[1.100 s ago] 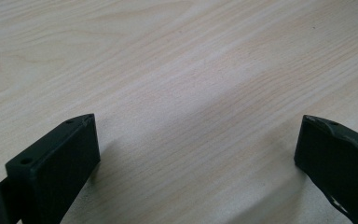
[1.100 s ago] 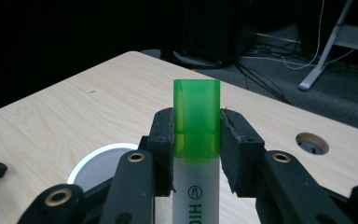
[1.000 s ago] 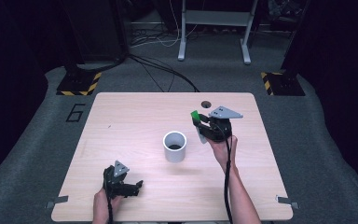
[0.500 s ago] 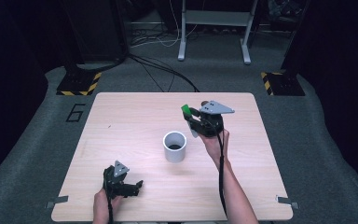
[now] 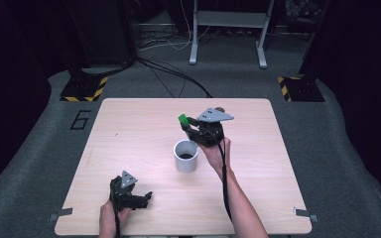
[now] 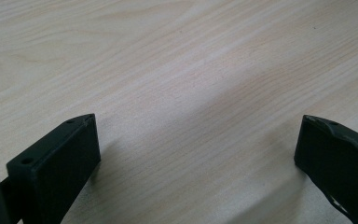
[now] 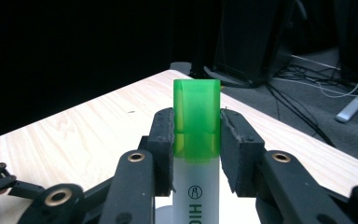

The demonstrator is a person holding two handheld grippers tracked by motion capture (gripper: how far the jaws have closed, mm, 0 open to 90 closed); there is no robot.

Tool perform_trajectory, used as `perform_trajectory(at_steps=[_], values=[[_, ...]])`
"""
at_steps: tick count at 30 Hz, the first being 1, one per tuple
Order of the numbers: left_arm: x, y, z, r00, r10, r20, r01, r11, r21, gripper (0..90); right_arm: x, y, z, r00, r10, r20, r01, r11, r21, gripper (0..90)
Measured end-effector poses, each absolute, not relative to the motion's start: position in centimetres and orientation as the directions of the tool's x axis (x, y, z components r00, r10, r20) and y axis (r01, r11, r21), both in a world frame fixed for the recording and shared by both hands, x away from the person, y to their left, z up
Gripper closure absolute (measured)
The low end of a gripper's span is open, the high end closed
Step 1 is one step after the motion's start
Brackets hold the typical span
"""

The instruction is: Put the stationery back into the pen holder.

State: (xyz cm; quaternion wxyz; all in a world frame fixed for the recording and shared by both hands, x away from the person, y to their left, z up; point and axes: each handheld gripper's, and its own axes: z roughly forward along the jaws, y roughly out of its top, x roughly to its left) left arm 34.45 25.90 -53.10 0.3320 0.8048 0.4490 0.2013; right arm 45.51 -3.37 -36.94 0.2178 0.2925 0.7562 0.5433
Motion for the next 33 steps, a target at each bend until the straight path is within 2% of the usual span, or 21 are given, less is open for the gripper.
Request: perform_trajectory(at_steps=[22,33], values=[[34.4,26.0,-53.0,0.524,0.851,0.027,0.593,-0.387,0.706,0.3,47.1,-1.2,-41.6,-0.756,0.655,0.019,0.297,0.316,0.901,67.1],[34.4,25.9,-53.1,0.518,0.855,0.029,0.589,-0.381,0.713,0.3,46.2,-1.3,-43.8,-0.747,0.664,0.023,0.353,0.367,0.860,66.7]])
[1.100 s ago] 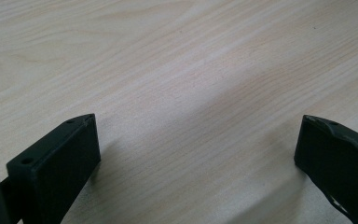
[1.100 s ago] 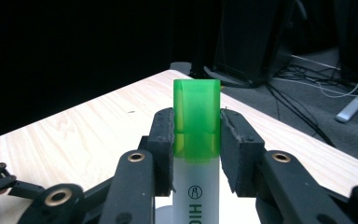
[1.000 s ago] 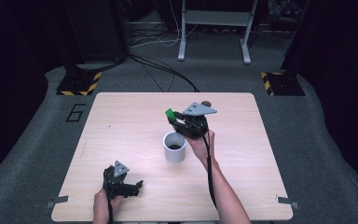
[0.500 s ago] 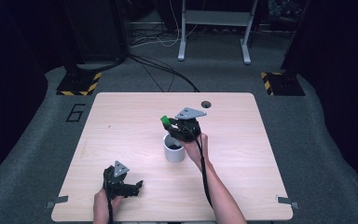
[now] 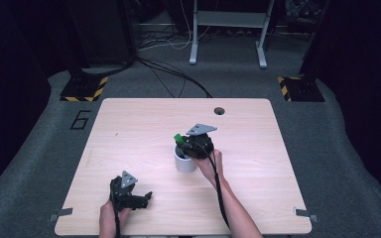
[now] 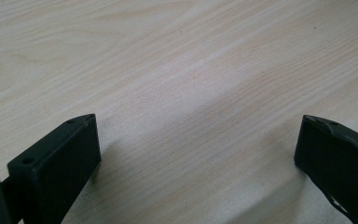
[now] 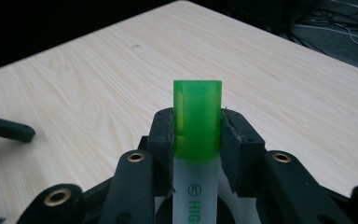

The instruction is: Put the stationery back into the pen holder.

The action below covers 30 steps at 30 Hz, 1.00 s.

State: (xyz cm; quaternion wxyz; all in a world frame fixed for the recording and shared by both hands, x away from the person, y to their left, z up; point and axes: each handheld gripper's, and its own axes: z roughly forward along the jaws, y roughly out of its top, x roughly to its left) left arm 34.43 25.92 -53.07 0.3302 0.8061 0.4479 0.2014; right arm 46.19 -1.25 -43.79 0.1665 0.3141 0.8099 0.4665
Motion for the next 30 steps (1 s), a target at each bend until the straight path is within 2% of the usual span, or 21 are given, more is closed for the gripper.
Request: perform_trajectory(at_steps=[2,4,7,8,9,11,13,14,18,30], values=[[34.4,25.9,-53.1,0.520,0.854,0.030,0.589,-0.384,0.711,0.3,46.0,-1.2,-44.0,-0.745,0.667,0.007,0.356,0.390,0.849,65.8],[34.4,26.0,-53.0,0.524,0.851,0.027,0.593,-0.388,0.706,0.3,45.8,-1.4,-44.0,-0.738,0.675,-0.002,0.361,0.397,0.844,53.9],[34.4,25.9,-53.0,0.520,0.854,0.030,0.589,-0.384,0.711,0.3,45.6,-1.7,-43.7,-0.728,0.686,0.006,0.368,0.382,0.848,50.0],[34.4,25.9,-53.1,0.518,0.855,0.028,0.589,-0.380,0.713,0.3,45.3,-2.2,-43.2,-0.721,0.692,0.005,0.371,0.380,0.847,39.4],[34.4,25.9,-53.1,0.519,0.854,0.030,0.589,-0.383,0.711,0.3,45.3,-2.2,-43.2,-0.721,0.692,0.005,0.371,0.380,0.847,39.4],[34.4,25.8,-53.1,0.509,0.861,0.020,0.590,-0.365,0.720,0.3,44.9,-3.1,-42.5,-0.717,0.698,0.003,0.365,0.372,0.853,29.5],[34.4,25.9,-53.0,0.520,0.854,0.031,0.589,-0.384,0.711,0.3,44.7,-3.5,-42.3,-0.709,0.705,0.001,0.368,0.369,0.853,27.5],[34.4,25.9,-53.1,0.518,0.855,0.029,0.589,-0.382,0.712,0.3,44.2,-4.4,-41.9,-0.705,0.709,0.009,0.373,0.360,0.855,22.5],[34.4,25.9,-53.1,0.520,0.854,0.030,0.589,-0.384,0.711,0.3,43.5,-6.2,-41.2,-0.700,0.714,-0.009,0.366,0.370,0.854,14.8],[34.4,25.9,-53.0,0.520,0.854,0.030,0.590,-0.385,0.710,0.3,40.7,-12.9,-42.1,-0.623,0.782,0.005,0.415,0.325,0.850,4.6]])
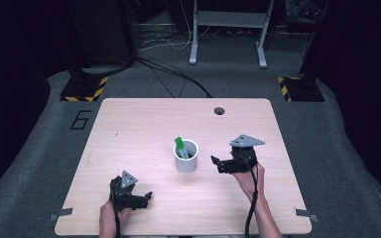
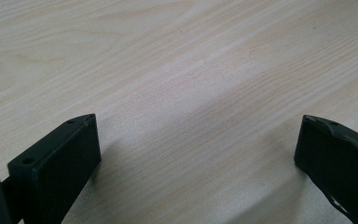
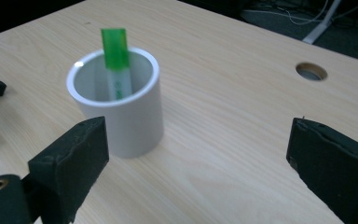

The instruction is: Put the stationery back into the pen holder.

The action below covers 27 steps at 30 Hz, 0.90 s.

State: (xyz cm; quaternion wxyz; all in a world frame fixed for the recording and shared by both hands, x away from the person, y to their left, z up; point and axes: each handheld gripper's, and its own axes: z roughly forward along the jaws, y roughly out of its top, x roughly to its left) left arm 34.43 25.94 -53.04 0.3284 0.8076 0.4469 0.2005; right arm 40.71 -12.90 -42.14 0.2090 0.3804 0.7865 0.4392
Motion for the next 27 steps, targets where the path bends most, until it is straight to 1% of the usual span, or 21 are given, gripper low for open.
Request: perform_trajectory(at_steps=[8,21,27], values=[[34.4,25.9,-53.1,0.518,0.855,0.028,0.588,-0.380,0.714,0.3,39.4,-16.9,-44.7,-0.546,0.837,0.028,0.479,0.285,0.830,1.4],[34.4,25.9,-53.1,0.514,0.858,0.030,0.587,-0.377,0.717,0.3,37.4,-21.7,-49.1,-0.429,0.902,0.051,0.593,0.239,0.769,1.0],[34.4,25.8,-53.1,0.509,0.860,0.023,0.589,-0.368,0.719,0.3,36.6,-23.2,-50.5,-0.385,0.922,0.047,0.625,0.223,0.748,0.8]])
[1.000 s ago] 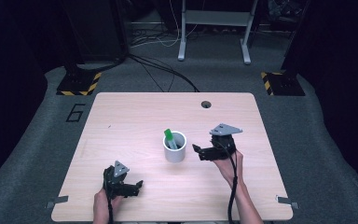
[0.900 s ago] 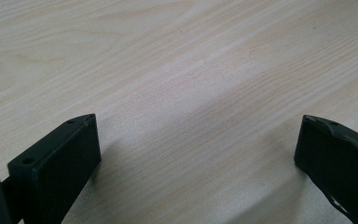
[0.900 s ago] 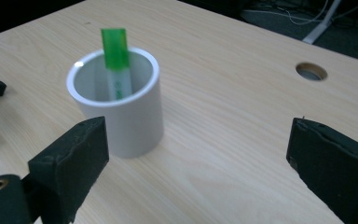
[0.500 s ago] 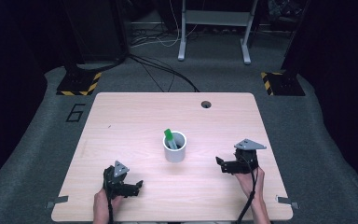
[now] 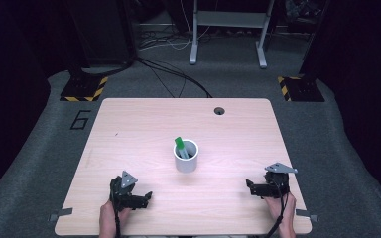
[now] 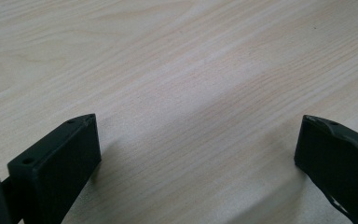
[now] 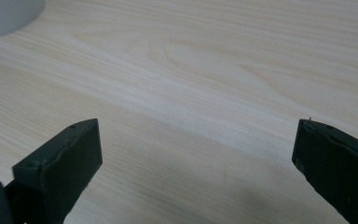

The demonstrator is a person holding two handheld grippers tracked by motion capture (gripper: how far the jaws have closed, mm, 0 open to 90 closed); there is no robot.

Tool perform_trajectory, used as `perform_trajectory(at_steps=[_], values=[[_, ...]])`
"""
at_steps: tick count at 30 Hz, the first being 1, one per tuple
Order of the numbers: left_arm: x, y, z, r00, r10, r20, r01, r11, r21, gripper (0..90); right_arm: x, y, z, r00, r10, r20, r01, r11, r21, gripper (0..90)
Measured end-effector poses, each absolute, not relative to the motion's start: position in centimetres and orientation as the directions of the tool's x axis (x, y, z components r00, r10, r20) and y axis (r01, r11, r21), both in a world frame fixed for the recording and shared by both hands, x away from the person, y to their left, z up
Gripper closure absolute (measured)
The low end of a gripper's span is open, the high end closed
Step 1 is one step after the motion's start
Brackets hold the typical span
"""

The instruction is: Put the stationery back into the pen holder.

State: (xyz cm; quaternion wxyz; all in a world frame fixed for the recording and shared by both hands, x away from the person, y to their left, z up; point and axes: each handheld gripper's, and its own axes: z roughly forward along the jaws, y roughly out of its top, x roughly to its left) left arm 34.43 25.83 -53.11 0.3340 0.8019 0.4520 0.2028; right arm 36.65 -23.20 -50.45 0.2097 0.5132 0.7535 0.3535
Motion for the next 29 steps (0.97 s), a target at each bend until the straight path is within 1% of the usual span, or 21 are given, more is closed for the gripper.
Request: perform_trajectory(at_steps=[3,14,15,17,29], values=[[34.4,25.8,-53.1,0.511,0.859,0.022,0.591,-0.370,0.717,0.2,36.5,-23.7,-51.0,-0.370,0.927,0.054,0.640,0.212,0.739,0.6],[34.4,25.8,-53.1,0.512,0.859,0.021,0.592,-0.371,0.715,0.2,36.4,-24.5,-52.8,-0.361,0.932,0.023,0.658,0.237,0.714,0.0],[34.4,25.8,-53.1,0.513,0.858,0.021,0.592,-0.371,0.715,0.2,36.3,-24.4,-52.9,-0.347,0.938,0.018,0.654,0.228,0.721,0.0],[34.4,25.8,-53.1,0.512,0.858,0.022,0.592,-0.372,0.715,0.3,36.3,-24.3,-53.0,-0.360,0.933,-0.006,0.648,0.254,0.718,0.0],[34.4,25.8,-53.1,0.512,0.859,0.020,0.594,-0.371,0.714,0.3,36.4,-24.4,-53.0,-0.386,0.923,-0.005,0.642,0.272,0.717,0.0]])
